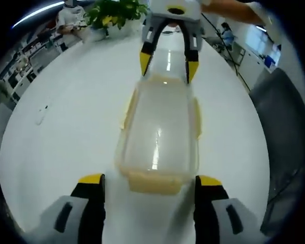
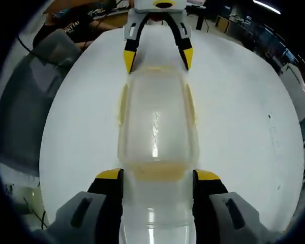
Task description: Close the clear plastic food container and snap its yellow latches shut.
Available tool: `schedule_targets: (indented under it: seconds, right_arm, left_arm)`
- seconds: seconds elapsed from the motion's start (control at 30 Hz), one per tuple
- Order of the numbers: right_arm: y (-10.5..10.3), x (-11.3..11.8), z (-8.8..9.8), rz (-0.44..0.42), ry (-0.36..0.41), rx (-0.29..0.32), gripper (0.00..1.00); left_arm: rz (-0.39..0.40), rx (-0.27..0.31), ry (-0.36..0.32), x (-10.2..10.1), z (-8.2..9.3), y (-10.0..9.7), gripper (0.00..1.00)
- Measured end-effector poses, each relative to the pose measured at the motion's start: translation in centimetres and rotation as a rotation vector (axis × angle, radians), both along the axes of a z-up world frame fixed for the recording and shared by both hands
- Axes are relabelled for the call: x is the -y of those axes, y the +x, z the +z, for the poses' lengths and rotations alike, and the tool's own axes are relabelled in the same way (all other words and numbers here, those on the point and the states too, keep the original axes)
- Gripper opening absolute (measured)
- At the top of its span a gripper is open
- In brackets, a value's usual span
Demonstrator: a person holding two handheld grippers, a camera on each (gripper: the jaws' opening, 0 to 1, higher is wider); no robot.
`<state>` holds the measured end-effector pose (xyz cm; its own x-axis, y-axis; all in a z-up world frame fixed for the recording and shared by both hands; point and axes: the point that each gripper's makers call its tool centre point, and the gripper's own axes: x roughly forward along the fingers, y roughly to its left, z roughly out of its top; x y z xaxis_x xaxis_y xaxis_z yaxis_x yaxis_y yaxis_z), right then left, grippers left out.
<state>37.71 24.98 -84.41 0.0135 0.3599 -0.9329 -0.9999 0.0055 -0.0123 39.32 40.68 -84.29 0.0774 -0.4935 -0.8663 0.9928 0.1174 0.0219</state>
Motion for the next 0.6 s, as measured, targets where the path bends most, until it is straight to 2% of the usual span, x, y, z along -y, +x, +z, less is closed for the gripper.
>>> schedule_targets:
  seconds: [0.1, 0.2, 0.23, 0.37, 0.43, 0.6]
  right_arm:
    - [0.1, -0.2, -0.5, 0.004, -0.007, -0.009, 0.53]
    - [0.1, -0.5, -0.6, -0.002, -0.008, -0.031, 0.51]
    - [0.4, -0.4, -0.4, 0.012, -0.011, -0.013, 0.49]
    - [0.8, -0.3, -0.3, -0.019, -0.001, -0.024, 0.44]
    - [0.9, -0.3, -0.4, -0.013, -0.005, -0.007, 0.40]
    - [1.0, -0.4, -0.4, -0.016, -0.009, -0.005, 0.40]
  left_arm:
    - [-0.020, 0.000, 0.030, -0.1, -0.6, 0.1, 0.63]
    - [-0.034, -0.003, 0.029, -0.1, -0.4, 0.3, 0.59]
    - [-0.043, -0.005, 0.033, -0.2, -0.4, 0.4, 0.57]
    - [-0.071, -0.005, 0.043, -0.3, -0.3, 0.4, 0.49]
    - [-0.072, -0.005, 0.045, -0.3, -0.3, 0.5, 0.45]
    - [-0.083, -0.006, 0.059, -0.3, -0.3, 0.3, 0.42]
